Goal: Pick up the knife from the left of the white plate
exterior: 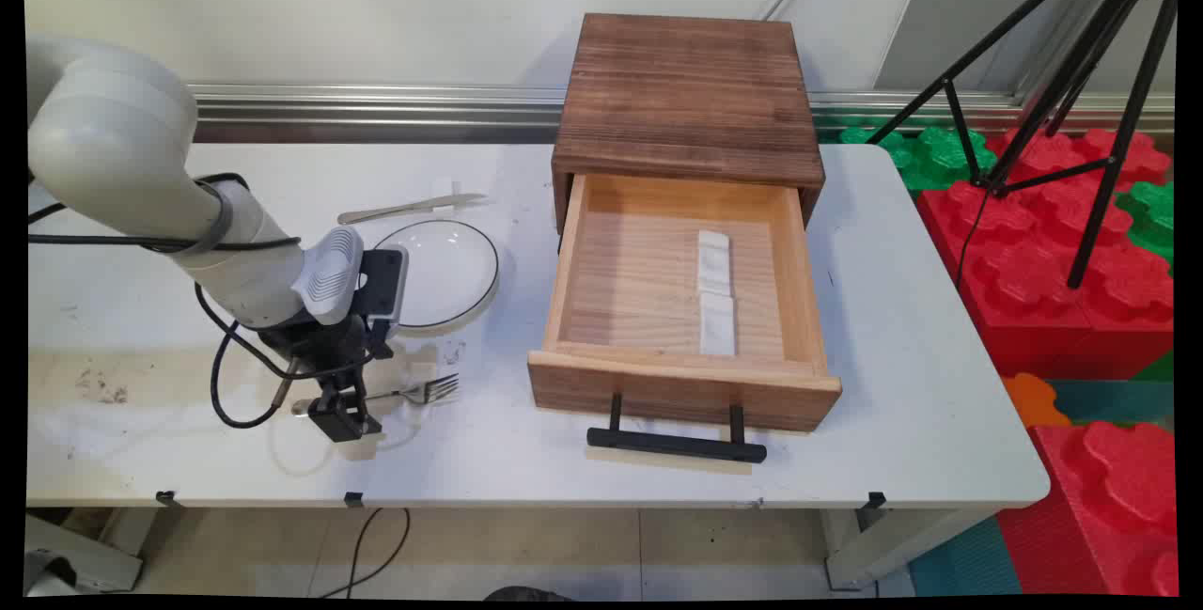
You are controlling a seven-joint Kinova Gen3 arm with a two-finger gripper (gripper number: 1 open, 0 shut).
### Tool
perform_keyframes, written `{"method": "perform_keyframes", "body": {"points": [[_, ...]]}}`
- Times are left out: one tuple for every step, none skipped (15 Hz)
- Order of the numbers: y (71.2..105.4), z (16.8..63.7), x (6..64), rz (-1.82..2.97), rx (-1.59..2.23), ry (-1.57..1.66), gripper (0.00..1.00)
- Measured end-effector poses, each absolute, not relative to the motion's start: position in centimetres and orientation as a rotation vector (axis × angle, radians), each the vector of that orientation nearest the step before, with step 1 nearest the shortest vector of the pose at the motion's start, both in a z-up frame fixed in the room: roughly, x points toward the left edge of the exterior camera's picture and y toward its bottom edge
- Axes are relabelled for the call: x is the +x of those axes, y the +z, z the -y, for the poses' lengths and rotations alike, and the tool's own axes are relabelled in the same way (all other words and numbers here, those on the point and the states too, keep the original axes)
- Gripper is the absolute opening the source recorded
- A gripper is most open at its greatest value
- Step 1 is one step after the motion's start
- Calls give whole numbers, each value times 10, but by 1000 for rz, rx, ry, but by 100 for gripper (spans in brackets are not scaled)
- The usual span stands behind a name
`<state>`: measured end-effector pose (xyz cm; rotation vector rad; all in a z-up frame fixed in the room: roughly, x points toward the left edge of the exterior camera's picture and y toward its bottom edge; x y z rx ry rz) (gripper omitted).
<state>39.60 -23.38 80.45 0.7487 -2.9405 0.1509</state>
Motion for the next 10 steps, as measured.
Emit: {"method": "perform_keyframes", "body": {"points": [[806, 233, 396, 2939, 743, 152, 100], [807, 232, 397, 2938, 738, 155, 100], [810, 231, 397, 2937, 731, 158, 100], [813, 229, 398, 2934, 723, 163, 100], [816, 228, 399, 2932, 714, 168, 100], [820, 227, 400, 2930, 703, 173, 100], [822, 226, 401, 2928, 696, 176, 100], [826, 225, 403, 2925, 687, 182, 100], [830, 224, 404, 2921, 682, 186, 100], [834, 222, 406, 2916, 675, 192, 100]]}}
